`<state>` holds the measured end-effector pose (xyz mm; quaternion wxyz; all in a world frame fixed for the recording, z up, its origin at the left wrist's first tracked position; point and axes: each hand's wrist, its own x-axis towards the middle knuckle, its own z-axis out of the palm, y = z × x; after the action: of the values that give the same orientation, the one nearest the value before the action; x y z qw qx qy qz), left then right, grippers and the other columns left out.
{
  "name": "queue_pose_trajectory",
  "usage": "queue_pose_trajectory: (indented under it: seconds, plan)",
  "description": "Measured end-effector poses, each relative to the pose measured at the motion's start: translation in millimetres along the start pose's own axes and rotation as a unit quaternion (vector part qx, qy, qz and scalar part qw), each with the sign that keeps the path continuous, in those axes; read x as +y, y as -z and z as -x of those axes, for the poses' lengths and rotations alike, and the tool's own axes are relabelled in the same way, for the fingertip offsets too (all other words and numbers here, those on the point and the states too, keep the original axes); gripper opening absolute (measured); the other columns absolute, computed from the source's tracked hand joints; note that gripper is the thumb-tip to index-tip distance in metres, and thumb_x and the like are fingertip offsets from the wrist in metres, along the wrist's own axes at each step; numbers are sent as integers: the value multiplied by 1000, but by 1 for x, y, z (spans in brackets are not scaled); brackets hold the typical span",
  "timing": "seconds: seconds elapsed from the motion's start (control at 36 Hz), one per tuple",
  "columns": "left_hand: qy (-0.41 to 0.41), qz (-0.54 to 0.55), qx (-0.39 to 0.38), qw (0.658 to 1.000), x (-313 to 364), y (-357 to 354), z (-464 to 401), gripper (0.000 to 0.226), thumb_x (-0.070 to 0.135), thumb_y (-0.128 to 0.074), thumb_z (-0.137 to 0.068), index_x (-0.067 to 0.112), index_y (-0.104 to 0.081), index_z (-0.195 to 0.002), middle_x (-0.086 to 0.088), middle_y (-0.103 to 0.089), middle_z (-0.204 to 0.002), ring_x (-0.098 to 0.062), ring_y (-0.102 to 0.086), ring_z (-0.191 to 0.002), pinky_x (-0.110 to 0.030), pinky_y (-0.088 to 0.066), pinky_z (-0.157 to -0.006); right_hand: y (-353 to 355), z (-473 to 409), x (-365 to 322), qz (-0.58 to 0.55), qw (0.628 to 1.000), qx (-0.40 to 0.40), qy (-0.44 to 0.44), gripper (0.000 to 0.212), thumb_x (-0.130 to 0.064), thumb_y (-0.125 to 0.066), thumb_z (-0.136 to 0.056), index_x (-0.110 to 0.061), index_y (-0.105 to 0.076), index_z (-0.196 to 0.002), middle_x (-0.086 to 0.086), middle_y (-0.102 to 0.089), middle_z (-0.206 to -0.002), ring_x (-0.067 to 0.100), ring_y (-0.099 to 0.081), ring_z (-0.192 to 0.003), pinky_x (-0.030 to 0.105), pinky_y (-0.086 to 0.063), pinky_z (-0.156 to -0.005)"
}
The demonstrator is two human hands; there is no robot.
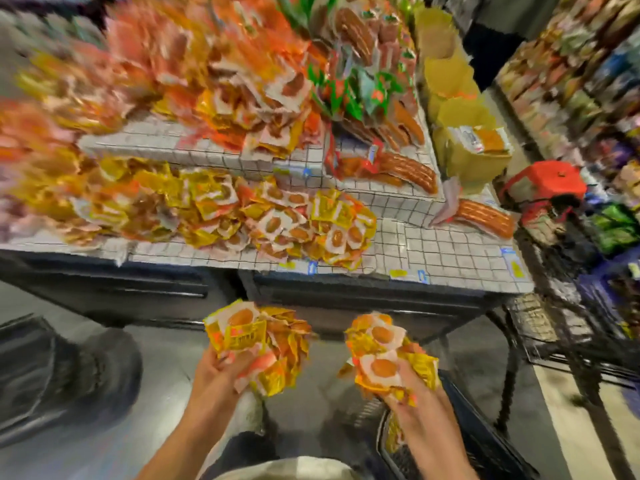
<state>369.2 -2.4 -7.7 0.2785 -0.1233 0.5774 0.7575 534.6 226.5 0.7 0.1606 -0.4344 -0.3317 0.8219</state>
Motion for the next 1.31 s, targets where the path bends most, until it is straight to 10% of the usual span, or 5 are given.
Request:
queue_pose_trajectory:
  seconds: [0.42,0.64,0.83,1.03,1.31]
  plan:
    - [15,-13,-50,999,88,101,-112,59,18,-89,-69,23,-67,-124,-15,-72,-119,-37,-70,-108,-49,-59,-86,-162,-49,35,-16,999,-18,-39,47,-4,-54,-102,-17,-51,-147,19,-59,-142,41,-56,-131,67,-35,-114]
    - [12,29,-54,998,111,64,-155,61,4,-77,-70,17,-61,-127,-21,-72,-116,-41,-70,-105,-46,-60,-86,-190,-77,-23,-46,999,-7,17,41,-9,-61,-94,-19,-63,-134,11,-71,-127,28,-71,-111,38,-63,-72]
    - [-24,30,-76,996,147,-12,-179,51,2,-73,-78,15,-58,-126,-22,-70,-118,-41,-70,-104,-42,-63,-66,-206,-124,-92,-33,996,-42,71,41,-13,-69,-88,-18,-67,-129,11,-72,-126,24,-70,-114,38,-62,-85]
    - [-54,17,-73,996,167,-60,-193,84,12,-87,-66,14,-45,-139,-16,-74,-109,-42,-71,-103,-56,-42,-109,-207,-191,-121,-24,982,-138,125,45,-14,-62,-99,-30,-59,-140,8,-66,-136,25,-65,-124,39,-59,-91]
    - [-35,1,-26,999,167,-87,-211,97,13,-85,-75,12,-24,-151,-21,-70,-120,-41,-72,-101,-55,-50,-97,-180,-266,-76,355,902,-38,241,51,-24,-71,-95,-60,-49,-123,-10,-57,-140,13,-53,-130,20,-49,-96]
